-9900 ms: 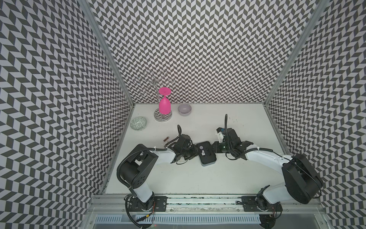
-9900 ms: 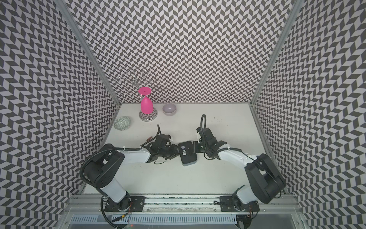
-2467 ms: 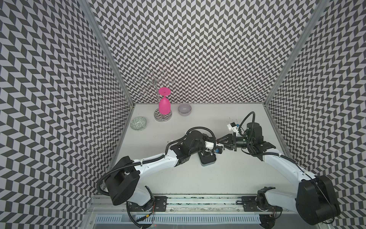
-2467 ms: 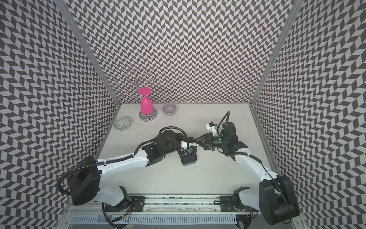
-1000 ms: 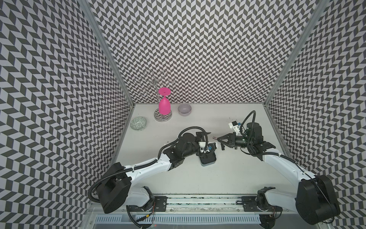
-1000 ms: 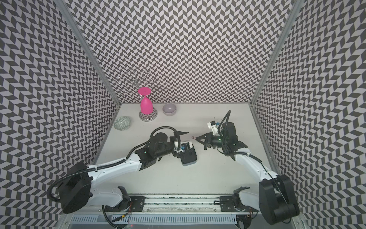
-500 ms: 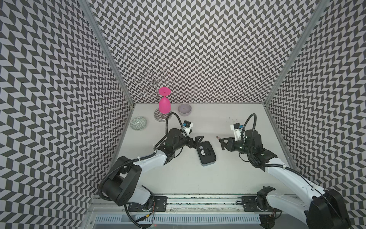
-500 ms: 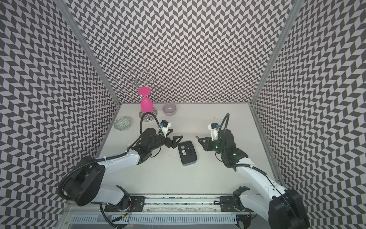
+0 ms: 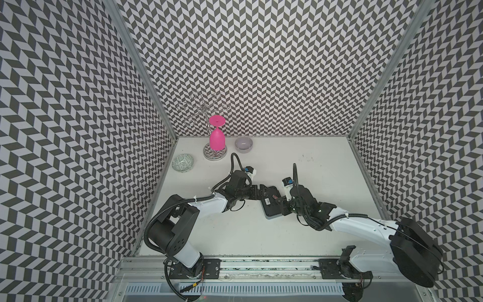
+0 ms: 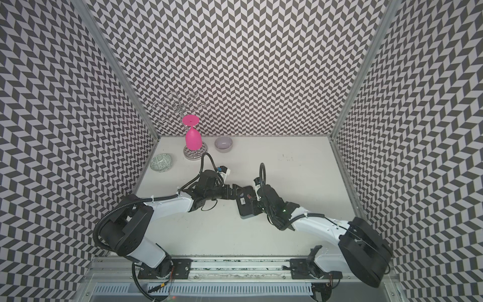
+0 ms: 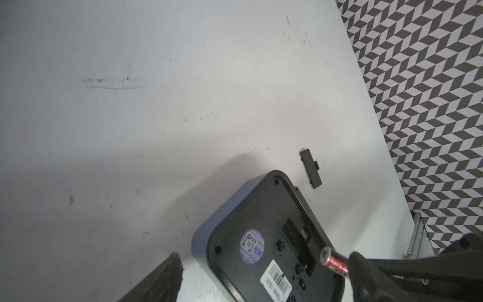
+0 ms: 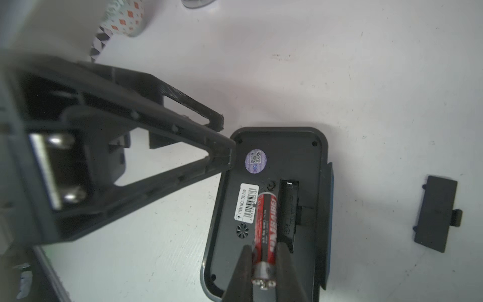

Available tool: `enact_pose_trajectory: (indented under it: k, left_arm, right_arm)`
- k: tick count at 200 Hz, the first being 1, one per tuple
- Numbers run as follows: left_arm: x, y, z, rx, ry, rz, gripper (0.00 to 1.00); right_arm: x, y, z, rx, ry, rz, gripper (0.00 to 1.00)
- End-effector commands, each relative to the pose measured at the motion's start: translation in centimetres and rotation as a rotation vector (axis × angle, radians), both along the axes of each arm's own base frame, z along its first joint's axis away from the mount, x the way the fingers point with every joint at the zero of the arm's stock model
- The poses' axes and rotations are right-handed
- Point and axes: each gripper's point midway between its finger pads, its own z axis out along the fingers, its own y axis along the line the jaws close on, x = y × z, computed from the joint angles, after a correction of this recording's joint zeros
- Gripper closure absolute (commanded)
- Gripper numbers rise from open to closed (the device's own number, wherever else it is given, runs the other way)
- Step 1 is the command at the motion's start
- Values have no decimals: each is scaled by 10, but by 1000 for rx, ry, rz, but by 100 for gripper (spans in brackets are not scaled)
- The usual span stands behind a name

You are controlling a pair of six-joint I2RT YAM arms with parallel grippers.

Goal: Insert the battery into the alarm
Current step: Install the battery in the alarm.

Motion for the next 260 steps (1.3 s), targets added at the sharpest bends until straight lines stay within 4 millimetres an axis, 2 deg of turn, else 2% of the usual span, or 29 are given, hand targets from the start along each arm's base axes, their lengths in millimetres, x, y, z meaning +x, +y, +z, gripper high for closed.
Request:
enact_pose_trajectory:
  k: [1, 26, 91, 120, 154, 188, 200, 227, 260]
  left_arm:
    - [-6, 1, -10, 24, 33, 10, 2]
    - [-7, 5, -13, 42, 37, 18, 6]
    - [-8, 8, -20, 74, 48, 22, 11]
    - [-7, 7, -29, 98, 77, 17, 16]
    - [-7, 7, -32, 105, 89, 10, 29]
    - [-8, 6, -35, 116, 101, 5, 32]
    - [-8, 6, -35, 118, 100, 3, 33]
    - [-8, 6, -37, 126, 107, 2, 33]
    - [-8, 6, -38, 134, 115, 1, 33]
  right_arm:
    - [12, 8, 11, -2, -50, -37, 91]
    - [13, 11, 0, -32, -16, -48, 91]
    - [14, 1, -20, -93, 39, -112, 92]
    - [11, 4, -29, -94, 65, -102, 92]
    - [13, 7, -33, -91, 72, -98, 92]
    - [17, 12, -34, -98, 78, -96, 89]
    - [18, 14, -32, -95, 75, -94, 86]
    - [18, 18, -18, -56, 59, -84, 67]
    - [16, 12, 2, -20, 30, -104, 54]
